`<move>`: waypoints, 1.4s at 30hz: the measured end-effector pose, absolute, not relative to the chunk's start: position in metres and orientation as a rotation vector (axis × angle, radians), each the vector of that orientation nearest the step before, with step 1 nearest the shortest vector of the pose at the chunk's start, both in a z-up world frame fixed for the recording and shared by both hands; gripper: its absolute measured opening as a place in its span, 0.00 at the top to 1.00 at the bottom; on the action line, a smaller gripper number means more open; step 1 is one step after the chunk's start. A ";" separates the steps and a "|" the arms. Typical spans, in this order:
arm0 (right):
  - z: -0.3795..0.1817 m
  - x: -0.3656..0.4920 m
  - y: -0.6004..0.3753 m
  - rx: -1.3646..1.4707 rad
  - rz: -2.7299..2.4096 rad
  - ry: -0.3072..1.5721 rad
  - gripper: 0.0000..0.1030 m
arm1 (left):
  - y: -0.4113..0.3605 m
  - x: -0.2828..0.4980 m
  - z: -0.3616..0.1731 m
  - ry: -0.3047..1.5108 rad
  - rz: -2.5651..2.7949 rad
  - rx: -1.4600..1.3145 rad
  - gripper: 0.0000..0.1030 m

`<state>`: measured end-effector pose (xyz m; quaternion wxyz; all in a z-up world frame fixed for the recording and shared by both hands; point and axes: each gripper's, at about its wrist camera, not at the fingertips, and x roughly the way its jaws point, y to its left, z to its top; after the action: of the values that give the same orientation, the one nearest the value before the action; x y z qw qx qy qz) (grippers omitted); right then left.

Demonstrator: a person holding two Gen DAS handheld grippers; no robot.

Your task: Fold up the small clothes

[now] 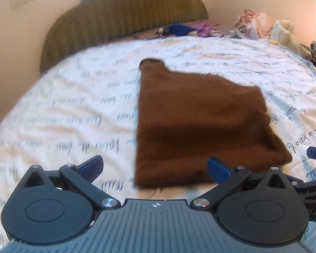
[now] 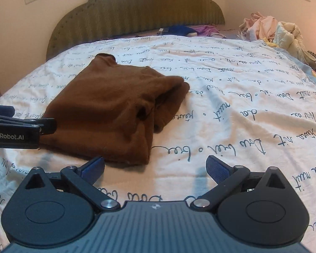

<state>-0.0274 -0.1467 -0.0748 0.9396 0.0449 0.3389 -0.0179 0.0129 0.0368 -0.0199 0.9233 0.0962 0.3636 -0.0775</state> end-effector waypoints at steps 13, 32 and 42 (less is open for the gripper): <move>-0.093 -0.010 -0.116 0.030 -0.063 0.759 0.00 | 0.061 0.003 -0.051 0.866 -0.140 0.117 0.00; -0.101 -0.010 -0.112 0.047 -0.089 0.726 0.00 | 0.058 0.003 -0.058 0.781 -0.135 0.078 0.00; -0.101 -0.016 -0.111 0.045 -0.086 0.729 0.00 | 0.055 0.007 -0.060 0.788 -0.128 0.096 0.00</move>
<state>-0.0158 -0.1110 -0.1014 0.9332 0.0222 0.3561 -0.0420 0.0069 0.0552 -0.0595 0.9202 0.0470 0.3835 -0.0625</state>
